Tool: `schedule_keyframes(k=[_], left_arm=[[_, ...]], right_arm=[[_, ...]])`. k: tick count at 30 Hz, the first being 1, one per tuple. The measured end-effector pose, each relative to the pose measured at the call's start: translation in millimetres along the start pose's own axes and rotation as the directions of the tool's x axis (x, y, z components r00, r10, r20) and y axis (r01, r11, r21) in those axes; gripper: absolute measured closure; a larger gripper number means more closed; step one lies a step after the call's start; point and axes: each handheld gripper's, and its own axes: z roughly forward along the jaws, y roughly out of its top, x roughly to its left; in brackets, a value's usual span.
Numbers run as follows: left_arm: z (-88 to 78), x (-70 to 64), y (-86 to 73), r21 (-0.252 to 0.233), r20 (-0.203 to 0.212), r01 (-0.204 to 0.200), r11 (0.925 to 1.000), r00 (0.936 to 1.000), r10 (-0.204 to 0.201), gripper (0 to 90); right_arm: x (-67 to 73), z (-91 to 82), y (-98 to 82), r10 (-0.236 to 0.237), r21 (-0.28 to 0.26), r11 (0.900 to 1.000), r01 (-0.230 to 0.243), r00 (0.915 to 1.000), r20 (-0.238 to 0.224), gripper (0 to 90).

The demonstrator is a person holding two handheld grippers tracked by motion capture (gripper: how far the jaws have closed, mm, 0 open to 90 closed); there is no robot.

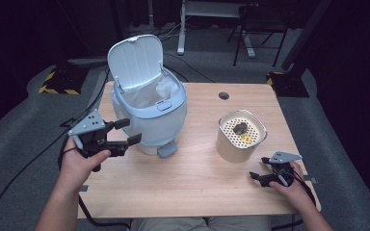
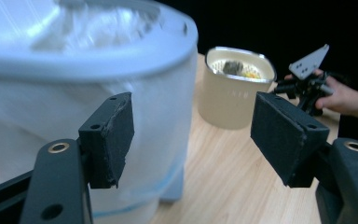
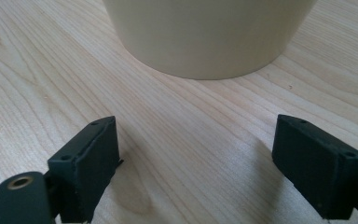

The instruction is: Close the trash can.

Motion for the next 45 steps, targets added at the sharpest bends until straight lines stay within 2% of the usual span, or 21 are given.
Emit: schedule_keyframes(k=[2, 4, 8, 10, 17, 20, 22, 25, 28, 34, 37, 38, 43, 45], left_arm=[[-3.7, 7.1, 7.3, -0.035, 0.025, 0.005, 0.9994, 0.9997, -0.004, 30.3], [-6.8, 13.7, 14.2, -0.056, 0.03, 0.007, 0.9984, 0.9995, -0.005, 29.4], [-9.8, 24.8, 27.0, -0.052, -0.012, -0.014, 0.9985, 0.9998, 0.013, 28.7], [-10.0, 30.6, 33.3, -0.054, -0.022, -0.012, 0.9985, 0.9997, 0.011, 28.8], [-13.0, 52.5, 54.8, -0.077, -0.099, -0.008, 0.997, 0.9951, 0.0, 30.3], [-14.7, 60.2, 62.3, -0.074, -0.099, -0.04, 0.9964, 0.9945, 0.032, 30.3], [-16.4, 66.2, 66.1, -0.086, -0.096, -0.047, 0.9952, 0.9946, 0.039, 30.4], [-18.4, 74.7, 72.9, -0.108, -0.104, -0.049, 0.9929, 0.9938, 0.038, 30.8], [-18.9, 82.6, 80.8, -0.127, -0.117, -0.034, 0.9913, 0.9929, 0.019, 30.9], [-14.7, 95.1, 94.6, -0.072, -0.187, -0.035, 0.9968, 0.9821, 0.021, 31.1], [-10.8, 100.7, 96.4, -0.09, -0.188, -0.005, 0.9959, 0.9821, -0.012, 31.0], [-8.7, 102.0, 96.3, -0.092, -0.196, -0.001, 0.9958, 0.9804, -0.017, 30.8], [4.9, 106.6, 97.3, -0.062, -0.215, 0.006, 0.9981, 0.9764, -0.019, 29.3], [9.1, 108.3, 98.5, -0.058, -0.214, 0.008, 0.9983, 0.9767, -0.021, 29.1]], right_arm=[[-0.1, -0.1, 0.0, 0.0, 0.001, 1.0, 0.0, 1.0, -0.001, 14.6], [0.0, 0.1, -0.1, 0.0, -0.001, 1.0, 0.0, 1.0, -0.001, 14.7], [0.1, -0.1, -0.2, 0.0, -0.002, 1.0, 0.0, 1.0, -0.001, 14.8], [0.1, -0.1, -0.1, -0.001, -0.001, 1.0, 0.001, 1.0, -0.001, 14.8], [0.1, -0.1, -0.2, -0.001, -0.002, 1.0, 0.001, 1.0, -0.001, 14.8], [0.1, -0.1, -0.1, 0.0, -0.002, 1.0, 0.0, 1.0, -0.002, 14.8], [0.1, -0.1, -0.1, 0.0, -0.002, 1.0, 0.0, 1.0, -0.002, 14.8], [0.0, -0.1, -0.1, -0.001, -0.001, 1.0, 0.001, 1.0, -0.001, 14.8], [0.1, -0.1, -0.1, 0.001, -0.002, 1.0, -0.001, 1.0, -0.002, 14.8], [0.2, 0.0, -0.3, 0.0, -0.003, 1.0, 0.0, 1.0, -0.001, 14.8], [0.4, -0.1, -0.3, 0.0, -0.002, 1.0, 0.0, 1.0, -0.003, 14.8], [0.4, -0.1, -0.3, 0.0, -0.002, 1.0, 0.0, 1.0, -0.003, 14.8], [0.4, -0.1, -0.3, 0.0, -0.002, 1.0, 0.0, 1.0, -0.003, 14.8], [0.4, -0.1, -0.3, 0.0, -0.002, 1.0, 0.0, 1.0, -0.003, 14.8]])
